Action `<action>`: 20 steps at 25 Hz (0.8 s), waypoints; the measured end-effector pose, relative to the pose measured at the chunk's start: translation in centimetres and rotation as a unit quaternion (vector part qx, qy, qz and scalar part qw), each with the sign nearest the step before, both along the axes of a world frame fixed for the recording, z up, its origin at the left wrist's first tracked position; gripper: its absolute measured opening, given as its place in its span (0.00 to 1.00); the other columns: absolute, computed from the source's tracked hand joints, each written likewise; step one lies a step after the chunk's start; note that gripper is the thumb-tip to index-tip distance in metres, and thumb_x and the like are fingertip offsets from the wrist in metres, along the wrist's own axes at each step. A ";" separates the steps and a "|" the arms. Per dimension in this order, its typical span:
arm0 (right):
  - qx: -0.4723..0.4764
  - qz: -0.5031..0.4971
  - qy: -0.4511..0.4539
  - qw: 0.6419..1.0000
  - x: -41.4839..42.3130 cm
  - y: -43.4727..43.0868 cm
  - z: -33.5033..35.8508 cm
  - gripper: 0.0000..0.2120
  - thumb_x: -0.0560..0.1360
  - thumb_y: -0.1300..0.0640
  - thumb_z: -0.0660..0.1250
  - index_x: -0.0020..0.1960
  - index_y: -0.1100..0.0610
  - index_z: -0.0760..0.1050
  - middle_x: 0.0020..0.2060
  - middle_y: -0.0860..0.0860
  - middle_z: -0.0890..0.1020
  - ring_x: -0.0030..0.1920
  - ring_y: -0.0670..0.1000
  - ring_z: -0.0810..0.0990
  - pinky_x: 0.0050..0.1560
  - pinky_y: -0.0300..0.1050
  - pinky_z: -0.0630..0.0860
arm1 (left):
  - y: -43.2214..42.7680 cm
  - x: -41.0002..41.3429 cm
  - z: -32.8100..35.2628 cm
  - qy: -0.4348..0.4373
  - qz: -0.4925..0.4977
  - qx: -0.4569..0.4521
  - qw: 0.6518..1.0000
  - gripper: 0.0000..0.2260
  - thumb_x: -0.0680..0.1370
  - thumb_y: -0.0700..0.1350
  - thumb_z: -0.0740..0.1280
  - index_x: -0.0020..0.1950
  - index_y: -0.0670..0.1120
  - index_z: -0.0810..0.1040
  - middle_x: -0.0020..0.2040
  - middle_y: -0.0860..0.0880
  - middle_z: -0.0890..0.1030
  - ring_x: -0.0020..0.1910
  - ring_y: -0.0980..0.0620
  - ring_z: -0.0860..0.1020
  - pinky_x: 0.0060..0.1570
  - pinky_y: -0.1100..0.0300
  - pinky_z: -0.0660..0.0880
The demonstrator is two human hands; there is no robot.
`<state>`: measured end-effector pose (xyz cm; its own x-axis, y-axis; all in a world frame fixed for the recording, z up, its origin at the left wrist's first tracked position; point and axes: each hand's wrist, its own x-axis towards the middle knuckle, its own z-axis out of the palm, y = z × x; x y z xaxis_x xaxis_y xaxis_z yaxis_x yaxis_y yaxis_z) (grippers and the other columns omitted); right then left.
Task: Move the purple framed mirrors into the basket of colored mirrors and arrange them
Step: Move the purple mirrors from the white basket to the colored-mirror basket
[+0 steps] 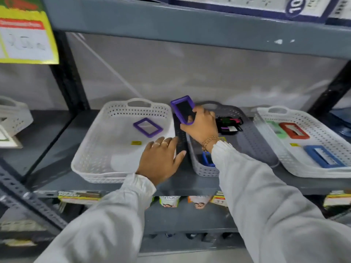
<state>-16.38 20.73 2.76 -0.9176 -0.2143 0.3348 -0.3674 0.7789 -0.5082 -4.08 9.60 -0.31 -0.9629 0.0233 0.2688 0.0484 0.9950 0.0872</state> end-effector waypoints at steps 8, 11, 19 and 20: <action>-0.071 -0.141 0.012 0.987 -1.8 13.8 -0.1 0.28 0.67 0.55 0.74 0.61 0.65 0.69 0.50 0.58 0.83 0.57 0.60 0.78 0.63 0.51 0.68 | 1.4 -1.2 -3.3 -0.016 0.036 -0.018 0.999 0.29 0.74 0.60 0.50 0.63 0.41 0.73 0.58 0.40 0.79 0.57 0.38 0.76 0.50 0.46 0.76; -0.086 -0.179 0.029 0.980 -2.2 17.4 -0.2 0.29 0.66 0.51 0.73 0.61 0.65 0.70 0.50 0.61 0.83 0.55 0.63 0.79 0.62 0.53 0.70 | 1.7 -1.7 -3.2 -0.021 0.039 -0.015 0.999 0.30 0.73 0.60 0.49 0.65 0.42 0.72 0.63 0.39 0.77 0.61 0.38 0.74 0.55 0.44 0.75; -0.007 -0.282 -0.147 0.948 -5.4 28.0 -0.3 0.33 0.67 0.54 0.75 0.66 0.63 0.65 0.60 0.65 0.77 0.62 0.66 0.75 0.63 0.55 0.71 | 1.8 -1.7 -3.4 -0.035 0.055 -0.028 0.997 0.33 0.73 0.62 0.45 0.69 0.44 0.68 0.68 0.40 0.72 0.67 0.39 0.70 0.61 0.44 0.70; 0.016 -0.282 -0.180 0.942 -5.7 28.5 -0.4 0.34 0.67 0.56 0.75 0.67 0.62 0.64 0.62 0.65 0.76 0.62 0.66 0.75 0.64 0.56 0.71 | 1.8 -1.7 -3.3 -0.034 0.055 -0.027 0.998 0.33 0.73 0.63 0.45 0.69 0.44 0.67 0.69 0.41 0.72 0.67 0.40 0.69 0.62 0.44 0.70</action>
